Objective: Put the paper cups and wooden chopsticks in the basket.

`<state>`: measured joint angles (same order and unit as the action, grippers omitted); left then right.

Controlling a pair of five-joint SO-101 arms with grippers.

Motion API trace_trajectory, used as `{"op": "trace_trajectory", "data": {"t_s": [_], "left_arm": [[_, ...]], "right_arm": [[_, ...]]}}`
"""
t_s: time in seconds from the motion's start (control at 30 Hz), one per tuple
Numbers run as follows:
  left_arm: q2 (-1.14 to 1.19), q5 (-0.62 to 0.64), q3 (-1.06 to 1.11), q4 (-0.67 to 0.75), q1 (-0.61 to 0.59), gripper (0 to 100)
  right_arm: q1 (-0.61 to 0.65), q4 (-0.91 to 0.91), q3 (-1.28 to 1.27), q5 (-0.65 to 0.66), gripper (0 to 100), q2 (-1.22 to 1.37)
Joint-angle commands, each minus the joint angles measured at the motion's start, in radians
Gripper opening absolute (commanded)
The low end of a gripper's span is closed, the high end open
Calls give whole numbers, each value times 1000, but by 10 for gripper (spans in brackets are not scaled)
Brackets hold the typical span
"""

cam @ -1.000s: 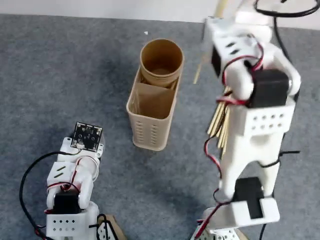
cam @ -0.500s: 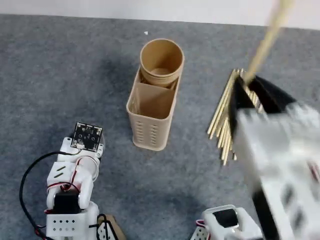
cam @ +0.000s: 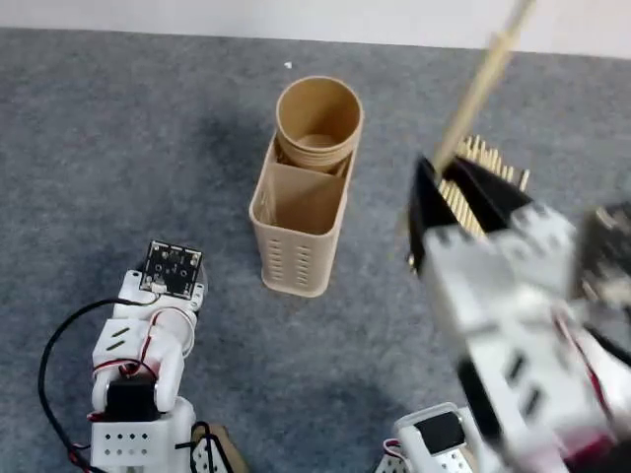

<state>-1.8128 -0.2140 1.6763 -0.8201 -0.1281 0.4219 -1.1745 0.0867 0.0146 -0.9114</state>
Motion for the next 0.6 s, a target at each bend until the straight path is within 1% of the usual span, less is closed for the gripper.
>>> {"op": "trace_trajectory", "data": {"t_s": [0.0,0.13,0.23,0.33,0.47,0.57], "left_arm": [[-4,-11,16,28,21,158],[-4,-11,16,28,21,158],[-4,-11,16,28,21,158],[-4,-11,16,28,21,158],[-4,-11,16,28,21,158],[-4,-11,16,28,21,158]], "right_arm": [[-4,369,-298,8,5,-38],[91,598,-486,12,5,-38],[142,687,-549,12,5,-15],[150,736,-573,11,5,25],[151,737,-584,8,5,56],[151,733,-641,8,5,51]]}}
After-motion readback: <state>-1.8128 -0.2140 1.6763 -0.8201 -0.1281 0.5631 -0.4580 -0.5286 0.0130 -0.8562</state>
